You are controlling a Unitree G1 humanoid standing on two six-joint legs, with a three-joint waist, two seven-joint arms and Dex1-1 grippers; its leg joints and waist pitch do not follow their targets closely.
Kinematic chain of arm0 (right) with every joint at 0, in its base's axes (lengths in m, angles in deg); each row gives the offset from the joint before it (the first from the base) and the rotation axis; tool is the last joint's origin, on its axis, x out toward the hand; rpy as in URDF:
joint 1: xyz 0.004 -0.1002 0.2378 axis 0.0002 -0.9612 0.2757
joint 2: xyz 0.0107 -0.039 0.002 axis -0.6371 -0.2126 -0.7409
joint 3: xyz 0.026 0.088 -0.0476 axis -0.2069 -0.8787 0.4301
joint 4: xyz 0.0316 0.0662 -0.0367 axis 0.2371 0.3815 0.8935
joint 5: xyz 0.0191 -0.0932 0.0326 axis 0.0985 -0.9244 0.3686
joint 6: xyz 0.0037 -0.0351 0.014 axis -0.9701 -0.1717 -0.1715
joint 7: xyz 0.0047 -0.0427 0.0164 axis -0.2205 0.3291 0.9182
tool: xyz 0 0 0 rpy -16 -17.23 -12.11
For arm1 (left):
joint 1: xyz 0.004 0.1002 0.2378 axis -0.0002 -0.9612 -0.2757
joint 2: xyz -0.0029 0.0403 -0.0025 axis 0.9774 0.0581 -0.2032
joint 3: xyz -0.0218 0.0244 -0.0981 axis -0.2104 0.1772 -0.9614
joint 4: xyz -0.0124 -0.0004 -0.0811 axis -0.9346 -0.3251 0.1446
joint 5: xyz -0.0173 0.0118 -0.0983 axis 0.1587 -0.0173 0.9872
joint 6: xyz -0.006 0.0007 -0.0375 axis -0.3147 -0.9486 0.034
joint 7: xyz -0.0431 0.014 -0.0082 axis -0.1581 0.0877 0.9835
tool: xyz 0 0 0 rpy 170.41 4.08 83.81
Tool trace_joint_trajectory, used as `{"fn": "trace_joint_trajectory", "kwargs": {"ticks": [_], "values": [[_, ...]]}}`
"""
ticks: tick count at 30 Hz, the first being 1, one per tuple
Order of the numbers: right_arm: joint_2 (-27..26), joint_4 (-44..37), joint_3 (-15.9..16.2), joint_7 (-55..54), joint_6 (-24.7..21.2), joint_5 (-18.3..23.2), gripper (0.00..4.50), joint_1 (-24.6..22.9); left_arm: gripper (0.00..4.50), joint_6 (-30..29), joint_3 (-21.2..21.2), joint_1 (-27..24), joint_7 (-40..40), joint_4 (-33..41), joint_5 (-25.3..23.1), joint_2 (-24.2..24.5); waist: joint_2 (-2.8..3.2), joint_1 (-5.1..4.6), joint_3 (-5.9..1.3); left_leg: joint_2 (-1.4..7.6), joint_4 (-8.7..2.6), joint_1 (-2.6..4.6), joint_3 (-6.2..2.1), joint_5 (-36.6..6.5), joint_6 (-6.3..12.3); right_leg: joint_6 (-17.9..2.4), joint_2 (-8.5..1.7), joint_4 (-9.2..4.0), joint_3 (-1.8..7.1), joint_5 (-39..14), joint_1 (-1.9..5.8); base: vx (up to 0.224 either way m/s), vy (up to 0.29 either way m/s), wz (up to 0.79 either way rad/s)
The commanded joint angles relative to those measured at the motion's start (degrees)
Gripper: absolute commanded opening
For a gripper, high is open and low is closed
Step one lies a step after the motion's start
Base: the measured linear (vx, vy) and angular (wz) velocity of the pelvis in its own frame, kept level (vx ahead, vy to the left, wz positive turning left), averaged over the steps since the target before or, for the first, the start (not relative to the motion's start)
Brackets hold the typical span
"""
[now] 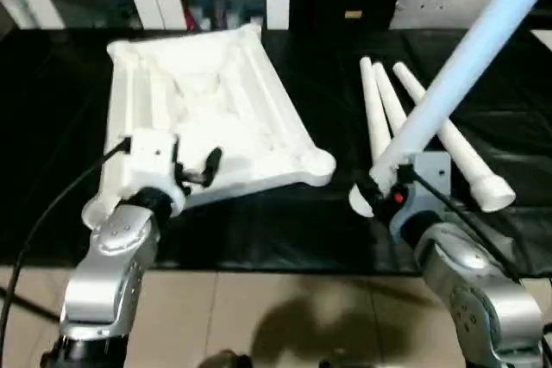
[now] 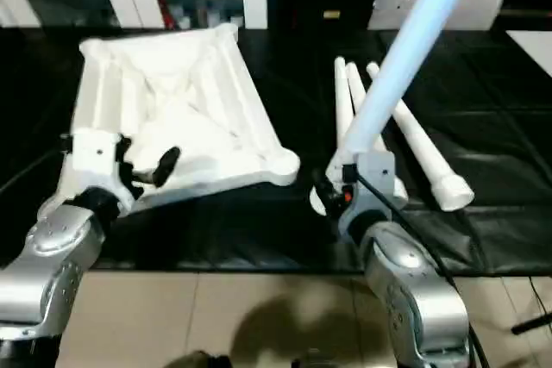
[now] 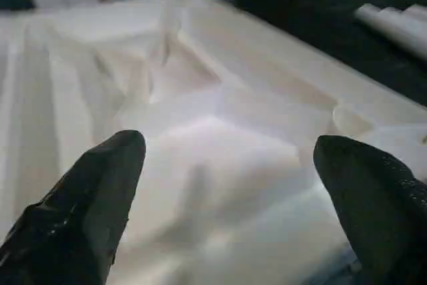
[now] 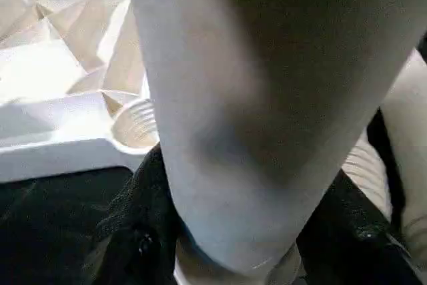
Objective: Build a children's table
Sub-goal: Insert table leg to table base
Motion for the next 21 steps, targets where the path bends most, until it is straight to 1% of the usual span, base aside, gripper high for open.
{"fn": "trace_joint_trajectory", "kwargs": {"ticks": [1, 2, 3, 4, 5, 6, 7, 8, 9, 10, 11, 12, 13, 14, 15, 16, 17, 18, 19, 20, 21], "values": [[-0.27, -0.23, 0.35, 1.08, 0.77, 0.68, 1.93, -0.14, 4.50, -0.41, 0.84, -0.30, -0.63, 1.68, -0.89, 0.21, -1.74, 1.95, -5.01, 3.07, -1.20, 0.13, -1.63, 4.22, 5.08, -7.05, -9.05, -4.24, 4.72, 35.43, 3.41, -0.022, -0.228, -0.03], [-0.54, -0.30, 0.38, 1.46, 1.90, 0.72, 1.93, -0.26, 4.50, -0.50, 0.96, -0.48, -0.83, 1.99, -1.08, 0.19, -1.29, 2.50, -4.79, 3.42, -1.88, 0.48, -1.81, 2.44, 2.35, -2.89, -7.78, -4.50, 3.26, 31.19, 3.13, -0.034, -0.182, -0.03], [-0.76, -0.35, 0.35, 1.62, 2.66, 0.72, 1.93, -0.34, 4.50, -0.59, 1.00, -0.58, -0.99, 2.17, -1.16, 0.15, -1.08, 2.79, -4.62, 3.98, -2.37, 0.95, -1.85, 0.17, 1.34, -2.29, -7.10, -5.01, 2.88, 25.32, 2.70, -0.050, -0.127, 0.01], [-0.98, -0.52, 0.46, 2.09, 3.40, 0.96, 1.93, -0.59, 4.50, -0.55, 1.03, -0.81, -0.82, 2.51, -0.97, 0.09, -0.28, 2.79, -4.39, 5.14, -3.28, 1.37, -1.91, -4.09, -0.02, -4.39, -6.04, -5.63, 2.40, 11.75, 2.55, -0.050, -0.127, 0.01], [-1.00, -0.56, 0.49, 2.15, 3.50, 0.99, 1.93, -0.65, 4.50, -0.52, 1.03, -0.86, -0.78, 2.57, -0.93, 0.09, 0.20, 2.52, -3.99, 6.43, -4.42, 1.39, -2.18, -7.14, -1.03, -7.68, -5.30, -5.86, 2.10, -0.36, 2.55, -0.060, -0.066, 0.04], [-1.31, -0.78, 0.70, 2.49, 3.94, 1.34, 1.93, -1.11, 4.50, -0.51, 1.05, -1.07, -0.72, 3.11, -0.81, -0.13, 0.62, 2.47, -3.91, 7.14, -4.97, 1.75, -2.42, -9.00, -1.56, -9.05, -4.87, -5.84, 1.95, -5.06, 2.30, -0.063, -0.024, 0.01], [-1.56, -0.89, 0.84, 2.93, 4.31, 1.76, 1.93, -1.52, 4.50, -0.51, 1.11, -0.96, -0.61, 3.39, -0.60, -0.49, 0.58, 2.18, -3.56, 8.10, -5.68, 2.42, -2.63, -14.19, -2.78, -10.66, -4.39, -5.99, 2.13, -11.44, 1.48, -0.063, -0.024, 0.01], [-1.68, -0.92, 0.93, 3.13, 4.52, 1.93, 1.93, -1.72, 4.50, -0.52, 1.16, -0.87, -0.57, 3.49, -0.49, -0.67, 0.44, 2.06, -3.31, 8.05, -5.95, 2.74, -2.58, -18.67, -4.38, -11.37, -4.61, -6.13, 2.33, -15.67, 1.24, -0.059, 0.004, 0.02], [-1.56, -0.86, 1.37, 3.50, 4.81, 1.82, 1.93, -1.83, 4.50, -0.49, 1.49, -0.44, -0.56, 3.51, -0.57, -0.76, 0.50, 2.03, -3.18, 7.92, -6.07, 2.66, -2.56, -20.19, -5.01, -11.41, -4.83, -6.23, 2.46, -17.33, 1.24, -0.052, 0.018, -0.01], [-1.46, -0.80, 1.55, 3.63, 4.87, 1.63, 1.93, -1.80, 4.50, -0.49, 1.61, -0.33, -0.63, 3.53, -0.64, -0.72, 0.50, 2.19, -2.91, 7.71, -6.12, 2.93, -2.56, -23.04, -6.19, -10.79, -5.09, -6.68, 2.63, -21.09, 0.91, -0.052, 0.018, -0.01], [-1.38, -0.66, 1.79, 4.04, 5.22, 1.56, 1.93, -1.73, 4.50, -0.54, 1.62, -0.25, -0.23, 3.59, -0.09, -0.81, 0.15, 2.19, -2.93, 7.52, -6.14, 2.92, -2.60, -24.28, -6.94, -10.12, -5.36, -6.90, 2.78, -23.37, 0.94, 0.000, 0.000, 0.00], [-1.30, -0.46, 2.00, 4.60, 5.57, 1.67, 1.93, -1.64, 4.50, -0.42, 1.65, -0.23, 0.05, 3.65, 0.11, -0.78, 0.21, 2.27, -3.05, 7.45, -6.14, 2.78, -2.60, -24.00, -7.04, -9.76, -5.50, -6.87, 2.84, -23.72, 1.10, 0.000, 0.000, 0.00], [-0.94, -0.06, 2.59, 5.94, 6.89, 1.61, 1.93, -1.44, 4.50, -0.56, 1.48, -0.39, 0.04, 3.91, 0.28, -0.83, 0.35, 2.39, -3.23, 7.52, -6.27, 2.66, -2.60, -23.08, -7.09, -9.18, -5.51, -6.79, 2.81, -22.72, 1.13, 0.000, 0.000, 0.00], [-0.81, -0.03, 2.87, 6.37, 7.28, 1.57, 1.93, -1.43, 4.50, -0.62, 1.20, -0.61, 0.11, 3.98, 0.62, -0.93, 0.48, 2.44, -3.30, 7.60, -6.41, 2.54, -2.55, -22.58, -7.08, -9.05, -5.48, -6.69, 2.79, -20.86, 1.12, 0.000, 0.000, 0.00], [-0.75, -0.09, 3.15, 7.23, 7.68, 1.84, 1.93, -1.38, 4.50, -0.61, 0.82, -1.02, 0.19, 4.13, 0.95, -0.97, 0.43, 2.43, -3.35, 7.61, -6.42, 2.55, -2.45, -22.45, -7.03, -9.08, -5.42, -6.67, 2.78, -19.99, 1.07, 0.000, 0.000, 0.00], [-0.73, -0.22, 3.26, 7.87, 8.03, 2.11, 1.93, -1.32, 4.50, -0.69, 0.56, -1.37, 0.10, 4.22, 0.97, -0.90, 0.35, 2.50, -3.37, 7.53, -6.48, 3.01, -2.34, -24.89, -7.17, -8.77, -5.45, -6.69, 2.68, -21.80, 1.20, 0.000, 0.000, 0.00], [-0.75, -0.34, 3.25, 8.33, 8.28, 2.37, 1.93, -1.22, 4.50, -0.82, 0.39, -1.66, 0.12, 4.29, 0.99, -0.77, 0.22, 2.54, -3.29, 7.44, -6.29, 3.45, -2.31, -27.32, -7.15, -8.05, -5.71, -7.07, 2.73, -25.59, 1.23, 0.000, 0.000, 0.00], [-0.78, -0.36, 3.19, 8.42, 8.29, 2.49, 1.93, -1.18, 4.50, -0.83, 0.36, -1.75, 0.15, 4.31, 0.97, -0.72, 0.22, 2.54, -3.29, 7.44, -6.29, 3.45, -2.31, -27.32, -7.15, -8.05, -5.71, -7.07, 2.73, -25.59, 1.23, 0.000, 0.000, 0.00], [-0.72, -0.29, 3.07, 8.71, 8.50, 2.84, 1.93, -1.04, 4.50, -0.90, 0.26, -2.03, 0.31, 4.46, 0.88, -0.57, 0.21, 2.59, -3.37, 7.31, -6.10, 3.75, -2.24, -28.76, -6.77, -6.41, -5.76, -7.73, 2.67, -30.98, 1.44, 0.000, 0.000, 0.00], [-0.40, 0.07, 3.19, 9.08, 8.87, 2.79, 1.93, -0.92, 4.50, -1.02, 0.32, -2.11, 0.54, 4.51, 0.92, -0.49, 0.25, 2.47, -3.42, 7.30, -6.16, 4.19, -2.16, -30.22, -6.45, -5.95, -5.21, -7.91, 2.31, -32.02, 1.64, 0.000, 0.000, 0.00], [-0.08, 0.42, 3.39, 9.46, 9.19, 2.65, 1.93, -0.81, 4.50, -1.07, 0.40, -2.11, 0.66, 4.50, 0.91, -0.45, 0.38, 2.46, -3.44, 7.22, -6.19, 4.20, -2.07, -30.20, -6.21, -5.86, -5.01, -8.06, 2.23, -31.53, 1.76, 0.000, 0.000, 0.00]]}}
